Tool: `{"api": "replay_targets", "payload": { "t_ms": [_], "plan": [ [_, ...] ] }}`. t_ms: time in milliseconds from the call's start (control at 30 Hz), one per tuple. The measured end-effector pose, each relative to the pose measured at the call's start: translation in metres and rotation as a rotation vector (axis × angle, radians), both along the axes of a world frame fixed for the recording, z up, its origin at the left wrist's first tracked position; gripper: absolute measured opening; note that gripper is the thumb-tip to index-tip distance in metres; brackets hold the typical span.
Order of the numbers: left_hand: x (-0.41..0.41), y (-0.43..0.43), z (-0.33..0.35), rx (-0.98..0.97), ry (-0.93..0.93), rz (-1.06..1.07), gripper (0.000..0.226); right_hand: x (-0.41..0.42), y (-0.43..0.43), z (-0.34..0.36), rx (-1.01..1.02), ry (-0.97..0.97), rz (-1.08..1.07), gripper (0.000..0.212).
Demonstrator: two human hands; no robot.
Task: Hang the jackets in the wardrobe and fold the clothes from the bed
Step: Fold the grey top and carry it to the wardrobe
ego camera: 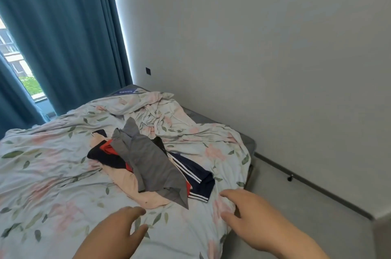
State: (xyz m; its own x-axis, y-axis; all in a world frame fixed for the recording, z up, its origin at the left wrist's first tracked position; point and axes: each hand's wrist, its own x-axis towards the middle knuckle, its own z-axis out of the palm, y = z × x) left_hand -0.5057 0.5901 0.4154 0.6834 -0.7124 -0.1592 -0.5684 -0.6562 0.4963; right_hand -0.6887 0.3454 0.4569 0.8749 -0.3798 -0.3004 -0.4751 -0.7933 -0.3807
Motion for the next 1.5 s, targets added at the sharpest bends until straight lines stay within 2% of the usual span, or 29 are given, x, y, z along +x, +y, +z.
{"api": "replay_targets", "payload": {
  "t_ms": [167, 400, 700, 933, 1067, 1200, 1300, 1500],
  "plan": [
    [0.024, -0.02, -0.014, 0.05, -0.111, -0.047, 0.043, 0.019, 0.002, -0.005, -0.07, -0.028, -0.059, 0.056],
    [0.048, -0.047, -0.008, 0.027, -0.092, -0.09, 0.043, 0.037, -0.005, -0.003, -0.092, -0.052, -0.103, 0.054],
    [0.081, -0.079, -0.008, 0.033, -0.092, -0.088, 0.048, 0.068, -0.027, -0.02, 0.004, -0.086, -0.098, 0.046],
    [0.091, -0.113, -0.031, 0.064, -0.013, 0.018, 0.048, 0.122, -0.077, -0.048, 0.04, 0.0, 0.019, 0.061],
    [0.096, -0.137, -0.055, 0.098, 0.074, 0.114, 0.046, 0.166, -0.115, -0.077, 0.099, 0.04, 0.122, 0.056],
    [0.109, -0.16, -0.086, 0.213, 0.147, 0.185, 0.046, 0.202, -0.151, -0.114, 0.164, 0.07, 0.165, 0.046],
    [0.129, -0.182, -0.107, 0.265, 0.181, 0.247, 0.046, 0.223, -0.175, -0.144, 0.233, 0.077, 0.174, 0.049],
    [0.169, -0.223, -0.162, 0.238, 0.257, 0.428, 0.047, 0.271, -0.227, -0.21, 0.253, 0.184, 0.241, 0.05]
  ]
}}
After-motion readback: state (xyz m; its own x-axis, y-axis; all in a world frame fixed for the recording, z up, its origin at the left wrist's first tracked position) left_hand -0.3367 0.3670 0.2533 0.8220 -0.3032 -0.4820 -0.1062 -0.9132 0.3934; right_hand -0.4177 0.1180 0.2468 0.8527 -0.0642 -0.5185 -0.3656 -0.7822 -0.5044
